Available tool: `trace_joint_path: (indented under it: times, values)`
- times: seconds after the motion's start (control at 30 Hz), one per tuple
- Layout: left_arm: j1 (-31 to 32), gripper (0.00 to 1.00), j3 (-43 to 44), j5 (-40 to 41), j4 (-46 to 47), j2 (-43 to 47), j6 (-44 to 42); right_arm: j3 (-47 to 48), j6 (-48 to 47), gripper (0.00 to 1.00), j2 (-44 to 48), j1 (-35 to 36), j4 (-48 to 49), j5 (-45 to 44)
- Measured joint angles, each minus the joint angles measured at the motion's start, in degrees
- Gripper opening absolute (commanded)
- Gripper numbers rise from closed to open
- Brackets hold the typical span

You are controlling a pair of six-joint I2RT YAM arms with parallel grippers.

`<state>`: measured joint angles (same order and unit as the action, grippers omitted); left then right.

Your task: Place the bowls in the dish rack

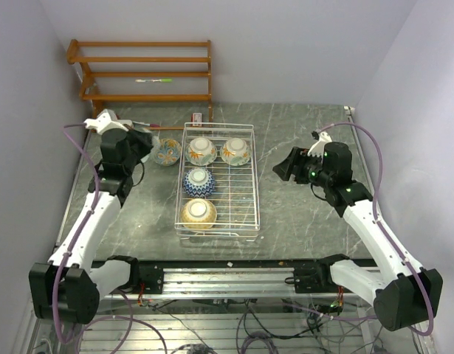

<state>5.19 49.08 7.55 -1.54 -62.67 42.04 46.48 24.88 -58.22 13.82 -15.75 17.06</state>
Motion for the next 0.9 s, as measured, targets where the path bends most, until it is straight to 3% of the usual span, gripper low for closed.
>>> trace_joint_path:
  times: [0.2, 0.37, 0.67, 0.9]
  values:
    - [12.7, 0.07, -2.1, -7.1, 9.1, 1.0, 7.2, 0.0, 0.9, 0.69, 0.3, 0.0, -1.0, -0.4]
    - [21.2, 0.07, -3.4, -11.5, 20.5, -3.5, 13.0, 0.0, 1.7, 0.69, 0.8, 0.0, -1.5, -0.9]
    - [30.8, 0.07, -4.8, -14.4, 40.7, -16.9, 22.5, 0.3, 1.9, 0.69, 1.6, -0.6, -2.6, -2.4]
    - [36.2, 0.07, -7.6, -14.2, 47.1, -23.1, 26.4, 0.3, 1.9, 0.69, 2.4, -1.0, -2.8, -3.0]
